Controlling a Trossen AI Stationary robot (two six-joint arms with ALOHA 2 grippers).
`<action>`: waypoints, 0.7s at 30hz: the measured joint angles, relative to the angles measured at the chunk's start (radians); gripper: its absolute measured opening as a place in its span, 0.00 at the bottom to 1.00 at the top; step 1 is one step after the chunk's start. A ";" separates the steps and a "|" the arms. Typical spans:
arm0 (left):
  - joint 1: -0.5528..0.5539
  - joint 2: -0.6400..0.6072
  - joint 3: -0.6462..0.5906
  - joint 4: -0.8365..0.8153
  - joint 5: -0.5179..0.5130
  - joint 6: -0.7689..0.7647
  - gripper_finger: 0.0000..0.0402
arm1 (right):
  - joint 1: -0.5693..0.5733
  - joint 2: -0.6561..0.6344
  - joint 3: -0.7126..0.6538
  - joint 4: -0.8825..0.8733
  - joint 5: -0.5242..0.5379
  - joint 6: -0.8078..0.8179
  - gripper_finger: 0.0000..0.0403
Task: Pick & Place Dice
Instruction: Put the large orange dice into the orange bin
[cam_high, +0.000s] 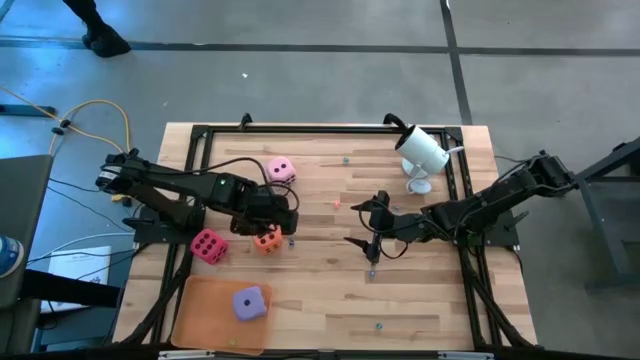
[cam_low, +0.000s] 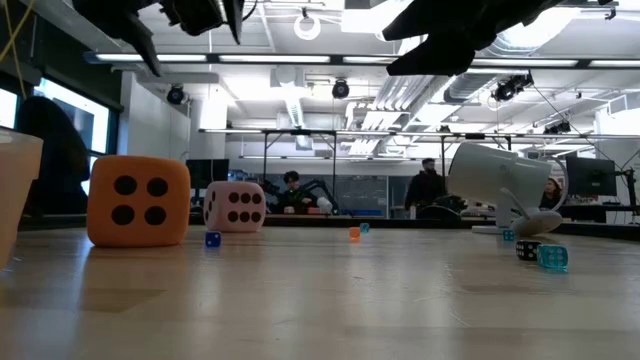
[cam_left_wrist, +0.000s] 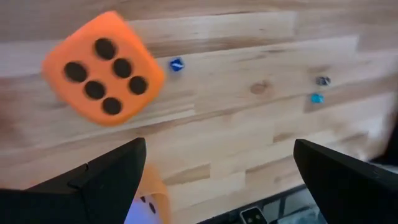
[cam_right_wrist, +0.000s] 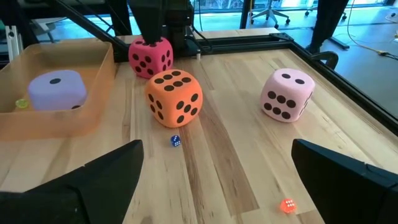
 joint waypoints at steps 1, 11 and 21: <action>0.000 0.001 0.000 -0.013 0.000 -0.025 0.99 | 0.000 0.000 0.000 0.000 0.000 0.000 0.99; -0.014 0.025 -0.002 -0.162 -0.077 0.195 0.99 | 0.000 0.000 0.000 0.000 0.000 0.000 0.99; -0.002 0.115 -0.001 -0.302 -0.131 0.088 1.00 | 0.000 0.000 0.001 0.006 0.000 0.000 0.99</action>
